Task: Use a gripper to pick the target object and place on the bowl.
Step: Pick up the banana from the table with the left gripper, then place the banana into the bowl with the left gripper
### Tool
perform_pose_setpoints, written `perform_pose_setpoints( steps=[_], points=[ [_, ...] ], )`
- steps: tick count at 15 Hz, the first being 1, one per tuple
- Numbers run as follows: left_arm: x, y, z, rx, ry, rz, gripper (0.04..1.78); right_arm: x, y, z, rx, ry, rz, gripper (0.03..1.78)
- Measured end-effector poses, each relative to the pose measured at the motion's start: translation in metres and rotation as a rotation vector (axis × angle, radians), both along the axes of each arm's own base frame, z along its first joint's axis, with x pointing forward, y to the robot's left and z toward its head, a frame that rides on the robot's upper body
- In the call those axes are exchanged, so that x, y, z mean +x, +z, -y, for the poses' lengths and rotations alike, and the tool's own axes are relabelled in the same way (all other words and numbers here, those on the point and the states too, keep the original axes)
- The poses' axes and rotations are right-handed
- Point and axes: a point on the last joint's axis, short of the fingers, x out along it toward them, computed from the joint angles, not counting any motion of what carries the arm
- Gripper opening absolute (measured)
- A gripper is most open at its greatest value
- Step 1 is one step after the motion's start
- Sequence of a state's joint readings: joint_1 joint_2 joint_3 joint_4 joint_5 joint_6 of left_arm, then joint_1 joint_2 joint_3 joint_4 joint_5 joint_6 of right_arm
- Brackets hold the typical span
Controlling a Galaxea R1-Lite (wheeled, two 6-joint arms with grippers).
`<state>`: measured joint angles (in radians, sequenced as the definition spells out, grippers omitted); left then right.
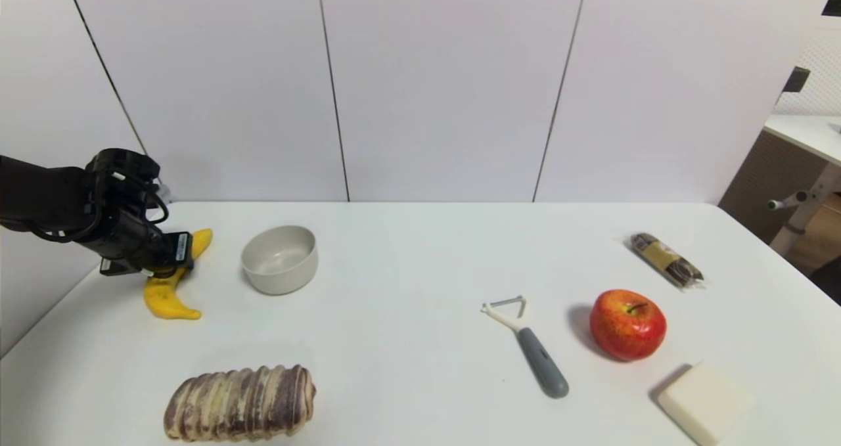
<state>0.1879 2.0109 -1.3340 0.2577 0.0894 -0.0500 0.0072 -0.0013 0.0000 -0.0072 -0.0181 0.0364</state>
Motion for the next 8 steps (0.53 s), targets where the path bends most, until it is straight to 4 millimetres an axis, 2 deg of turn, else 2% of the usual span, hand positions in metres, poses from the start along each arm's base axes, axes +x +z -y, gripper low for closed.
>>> perform_pose_setpoints(
  steps=[1,2,5,8],
  points=[
    [0.0,0.0,0.0,-0.004,0.005,0.001,0.79,0.0,0.0,0.0,0.0,0.0,0.0,1.71],
    [0.0,0.001,0.0,-0.004,0.007,0.002,0.56,0.0,0.0,0.0,0.0,0.0,0.0,1.71],
    [-0.001,0.004,0.001,-0.003,0.006,0.012,0.55,0.0,0.0,0.0,0.0,0.0,0.0,1.71],
    [-0.001,0.018,0.002,0.007,-0.001,0.048,0.55,0.0,0.0,0.0,0.0,0.0,0.0,1.71]
  ],
)
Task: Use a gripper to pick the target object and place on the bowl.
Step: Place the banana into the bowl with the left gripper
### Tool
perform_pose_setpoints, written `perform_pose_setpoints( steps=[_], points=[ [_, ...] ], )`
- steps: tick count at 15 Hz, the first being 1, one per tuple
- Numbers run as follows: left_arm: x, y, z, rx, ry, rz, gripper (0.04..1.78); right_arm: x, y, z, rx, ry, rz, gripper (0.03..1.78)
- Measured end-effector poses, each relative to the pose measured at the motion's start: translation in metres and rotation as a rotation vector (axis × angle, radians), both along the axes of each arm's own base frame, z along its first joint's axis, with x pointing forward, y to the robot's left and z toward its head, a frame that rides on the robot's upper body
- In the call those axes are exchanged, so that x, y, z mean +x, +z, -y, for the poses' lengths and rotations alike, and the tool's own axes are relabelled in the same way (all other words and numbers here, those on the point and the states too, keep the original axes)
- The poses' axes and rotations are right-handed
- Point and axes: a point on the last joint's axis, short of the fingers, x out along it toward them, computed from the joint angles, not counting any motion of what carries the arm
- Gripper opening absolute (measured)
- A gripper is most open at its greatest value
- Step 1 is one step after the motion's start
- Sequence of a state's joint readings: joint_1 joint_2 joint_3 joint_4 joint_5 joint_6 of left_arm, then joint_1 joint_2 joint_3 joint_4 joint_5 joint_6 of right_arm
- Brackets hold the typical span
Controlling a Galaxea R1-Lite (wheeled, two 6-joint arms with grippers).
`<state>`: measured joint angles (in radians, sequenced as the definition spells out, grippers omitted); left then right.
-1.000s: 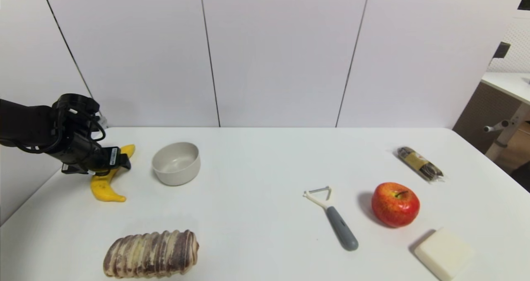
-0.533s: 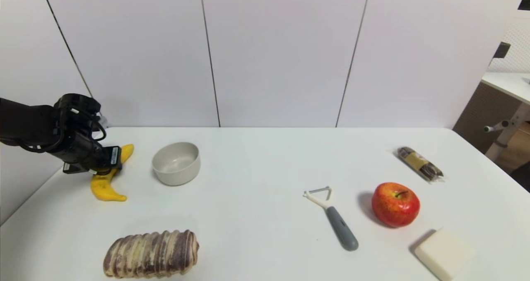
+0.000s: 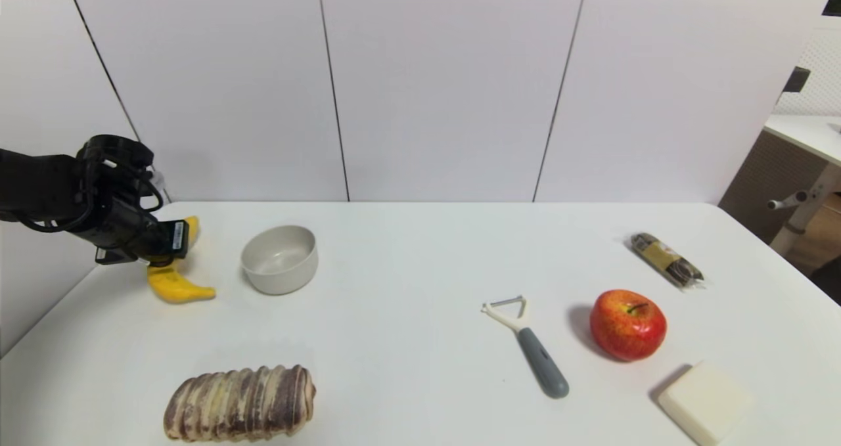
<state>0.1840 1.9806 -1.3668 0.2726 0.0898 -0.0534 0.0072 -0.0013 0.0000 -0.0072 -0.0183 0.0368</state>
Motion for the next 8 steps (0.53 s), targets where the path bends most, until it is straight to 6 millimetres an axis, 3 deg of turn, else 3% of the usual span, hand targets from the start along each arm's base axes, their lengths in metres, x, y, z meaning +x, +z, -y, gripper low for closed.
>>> perform_pose_setpoints(
  steps=[5,8],
  points=[
    [-0.016,0.066,0.014,-0.004,-0.039,0.032,0.55,0.0,0.0,0.0,0.0,0.0,0.0,1.71],
    [-0.032,0.102,0.038,-0.018,-0.099,0.044,0.55,0.0,0.0,0.0,0.0,0.0,0.0,1.71]
  ],
)
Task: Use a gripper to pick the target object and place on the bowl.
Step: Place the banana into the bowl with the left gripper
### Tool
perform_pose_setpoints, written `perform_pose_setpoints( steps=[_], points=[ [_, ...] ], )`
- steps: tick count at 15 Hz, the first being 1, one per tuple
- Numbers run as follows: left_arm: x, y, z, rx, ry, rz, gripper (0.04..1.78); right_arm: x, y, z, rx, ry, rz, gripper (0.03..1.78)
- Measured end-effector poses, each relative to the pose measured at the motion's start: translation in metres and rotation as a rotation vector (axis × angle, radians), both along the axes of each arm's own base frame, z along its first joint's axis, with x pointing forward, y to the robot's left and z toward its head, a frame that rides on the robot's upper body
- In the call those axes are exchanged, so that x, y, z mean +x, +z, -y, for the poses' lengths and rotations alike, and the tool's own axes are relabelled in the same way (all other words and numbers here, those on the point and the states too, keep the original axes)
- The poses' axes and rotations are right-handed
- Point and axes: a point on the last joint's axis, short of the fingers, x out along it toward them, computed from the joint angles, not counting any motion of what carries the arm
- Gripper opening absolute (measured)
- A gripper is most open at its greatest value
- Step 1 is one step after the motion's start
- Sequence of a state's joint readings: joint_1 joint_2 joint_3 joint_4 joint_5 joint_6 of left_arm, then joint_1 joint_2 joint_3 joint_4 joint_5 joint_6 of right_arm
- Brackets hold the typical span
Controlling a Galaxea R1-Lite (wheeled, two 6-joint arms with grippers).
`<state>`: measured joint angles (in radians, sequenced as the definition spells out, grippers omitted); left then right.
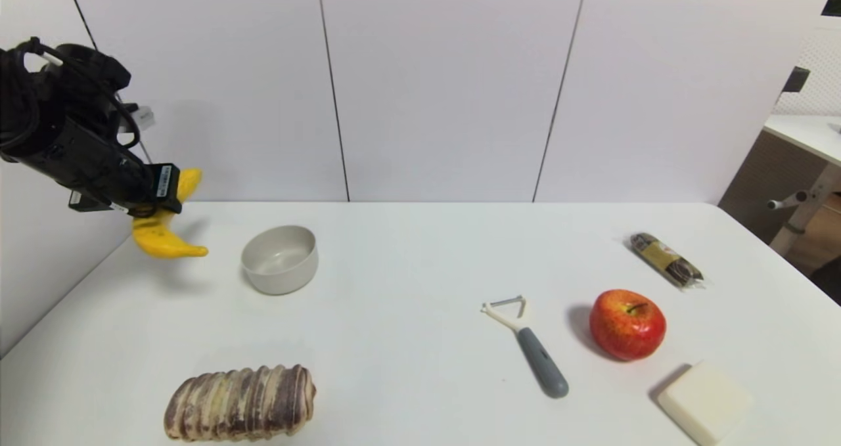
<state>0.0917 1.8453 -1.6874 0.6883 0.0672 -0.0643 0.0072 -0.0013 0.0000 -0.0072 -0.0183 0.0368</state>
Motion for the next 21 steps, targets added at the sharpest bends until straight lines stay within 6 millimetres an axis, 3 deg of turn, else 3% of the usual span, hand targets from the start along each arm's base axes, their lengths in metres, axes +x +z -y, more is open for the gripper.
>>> perform_pose_setpoints(
  steps=[3,7,16,21],
  points=[
    [-0.001,0.022,0.031,-0.037,-0.049,0.083,0.55,0.0,0.0,0.0,0.0,0.0,0.0,1.71],
    [0.007,0.024,0.059,-0.07,-0.101,0.141,0.55,0.0,0.0,0.0,0.0,0.0,0.0,1.71],
    [0.032,-0.034,0.078,-0.032,-0.178,0.173,0.55,0.0,0.0,0.0,0.0,0.0,0.0,1.71],
    [0.033,-0.047,0.089,-0.031,-0.211,0.176,0.55,0.0,0.0,0.0,0.0,0.0,0.0,1.71]
  ],
)
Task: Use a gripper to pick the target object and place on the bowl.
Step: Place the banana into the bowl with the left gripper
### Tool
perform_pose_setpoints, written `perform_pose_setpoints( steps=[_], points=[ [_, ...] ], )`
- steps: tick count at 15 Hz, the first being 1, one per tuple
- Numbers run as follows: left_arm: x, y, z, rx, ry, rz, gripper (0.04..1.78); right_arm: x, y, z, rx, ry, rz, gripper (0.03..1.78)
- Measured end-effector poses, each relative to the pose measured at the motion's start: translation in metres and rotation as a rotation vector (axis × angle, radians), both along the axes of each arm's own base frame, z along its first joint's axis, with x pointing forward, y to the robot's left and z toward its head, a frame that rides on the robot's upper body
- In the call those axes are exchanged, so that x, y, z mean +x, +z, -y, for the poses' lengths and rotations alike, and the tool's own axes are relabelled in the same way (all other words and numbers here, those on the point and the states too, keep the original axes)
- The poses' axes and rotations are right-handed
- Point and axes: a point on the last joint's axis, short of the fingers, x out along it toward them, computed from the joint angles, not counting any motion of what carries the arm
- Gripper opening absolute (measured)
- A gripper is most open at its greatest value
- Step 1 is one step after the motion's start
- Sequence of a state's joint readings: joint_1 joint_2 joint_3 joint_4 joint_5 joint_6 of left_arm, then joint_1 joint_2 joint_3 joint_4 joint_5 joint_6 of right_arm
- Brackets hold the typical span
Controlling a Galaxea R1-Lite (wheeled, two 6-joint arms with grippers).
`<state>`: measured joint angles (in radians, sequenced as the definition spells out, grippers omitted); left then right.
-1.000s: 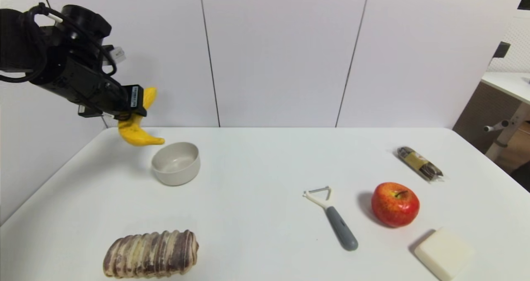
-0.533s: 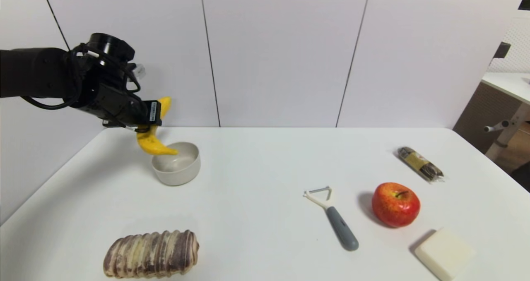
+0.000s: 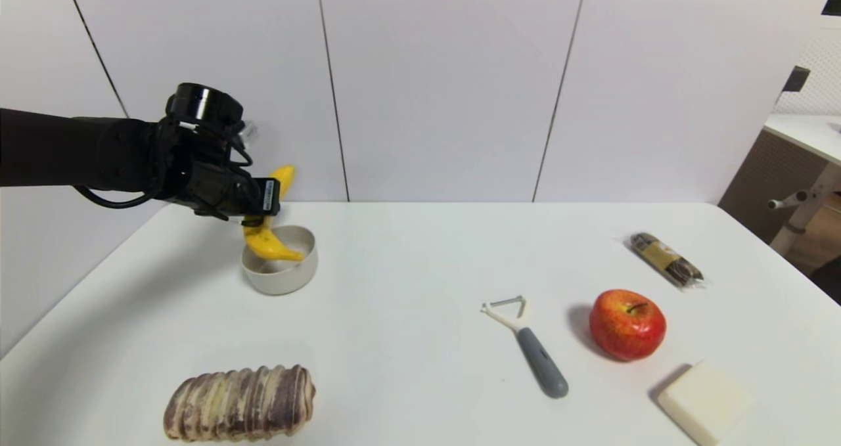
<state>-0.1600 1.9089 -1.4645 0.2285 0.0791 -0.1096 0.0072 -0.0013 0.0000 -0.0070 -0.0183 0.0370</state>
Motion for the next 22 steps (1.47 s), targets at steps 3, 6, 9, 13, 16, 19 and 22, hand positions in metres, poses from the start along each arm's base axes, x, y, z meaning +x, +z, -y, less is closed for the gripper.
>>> perform_pose_setpoints(
  steps=[3,6,9,13,16,19,22],
  points=[
    [-0.0012,-0.0004,0.0038,-0.001,-0.01,-0.002,0.55,0.0,0.0,0.0,0.0,0.0,0.0,1.71],
    [-0.0018,-0.0015,0.0041,0.001,-0.011,-0.006,0.55,0.0,0.0,0.0,0.0,0.0,0.0,1.71],
    [-0.0046,-0.0013,0.0066,0.0,-0.019,-0.008,0.55,0.0,0.0,0.0,-0.001,0.0,0.0,1.71],
    [-0.0067,-0.0055,0.0064,0.002,-0.02,-0.02,0.55,0.0,0.0,0.0,0.0,0.0,0.0,1.71],
    [-0.0073,-0.0054,0.0056,0.002,-0.018,-0.021,0.55,0.0,0.0,0.0,0.0,0.0,0.0,1.71],
    [-0.0082,-0.0062,0.0069,0.0,-0.02,-0.024,0.55,0.0,0.0,0.0,0.0,0.0,0.0,1.71],
    [-0.0095,-0.0085,0.0067,-0.001,-0.017,-0.034,0.72,0.0,0.0,0.0,0.0,0.0,0.0,1.71]
  ],
)
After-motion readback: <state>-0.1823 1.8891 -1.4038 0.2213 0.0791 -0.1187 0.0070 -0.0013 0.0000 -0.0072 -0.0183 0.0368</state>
